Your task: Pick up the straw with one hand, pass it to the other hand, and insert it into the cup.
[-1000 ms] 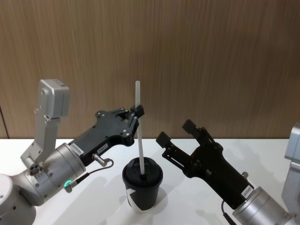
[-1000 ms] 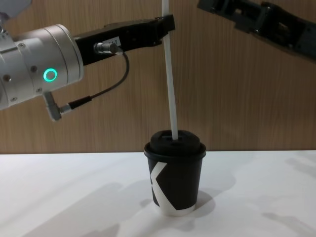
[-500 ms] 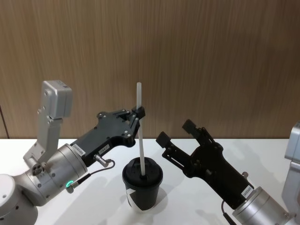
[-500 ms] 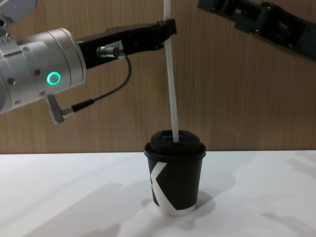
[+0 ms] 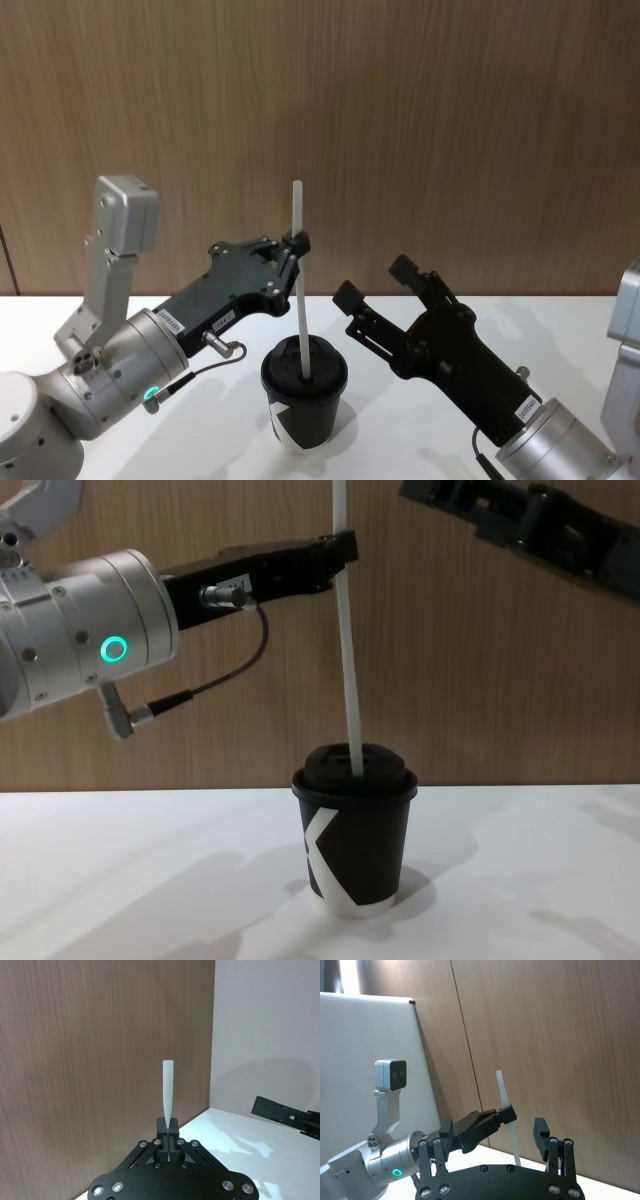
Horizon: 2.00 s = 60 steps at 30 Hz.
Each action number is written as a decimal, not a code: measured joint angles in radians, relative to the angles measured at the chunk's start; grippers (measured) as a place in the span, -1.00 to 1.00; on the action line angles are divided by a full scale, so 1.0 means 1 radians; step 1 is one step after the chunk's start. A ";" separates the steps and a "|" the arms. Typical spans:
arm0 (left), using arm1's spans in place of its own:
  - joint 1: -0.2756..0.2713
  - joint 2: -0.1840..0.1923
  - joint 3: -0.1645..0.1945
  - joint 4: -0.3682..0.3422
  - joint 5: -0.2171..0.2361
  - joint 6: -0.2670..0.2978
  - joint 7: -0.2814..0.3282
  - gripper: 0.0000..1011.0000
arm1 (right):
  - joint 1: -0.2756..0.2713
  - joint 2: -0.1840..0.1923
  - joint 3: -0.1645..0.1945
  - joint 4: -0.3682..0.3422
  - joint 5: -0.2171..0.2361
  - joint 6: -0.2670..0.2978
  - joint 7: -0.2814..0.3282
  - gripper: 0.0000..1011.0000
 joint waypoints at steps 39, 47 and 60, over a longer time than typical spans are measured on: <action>-0.008 -0.024 -0.021 0.067 -0.008 0.013 -0.059 -0.98 | 0.000 0.000 0.000 0.000 0.000 0.000 0.000 0.98; -0.008 -0.024 -0.021 0.076 -0.009 0.013 -0.062 -0.90 | 0.000 0.000 0.000 0.000 0.000 0.000 0.000 0.98; -0.010 -0.029 -0.019 0.089 -0.007 0.029 -0.056 -0.13 | 0.000 0.000 0.000 0.000 0.000 0.000 0.000 0.98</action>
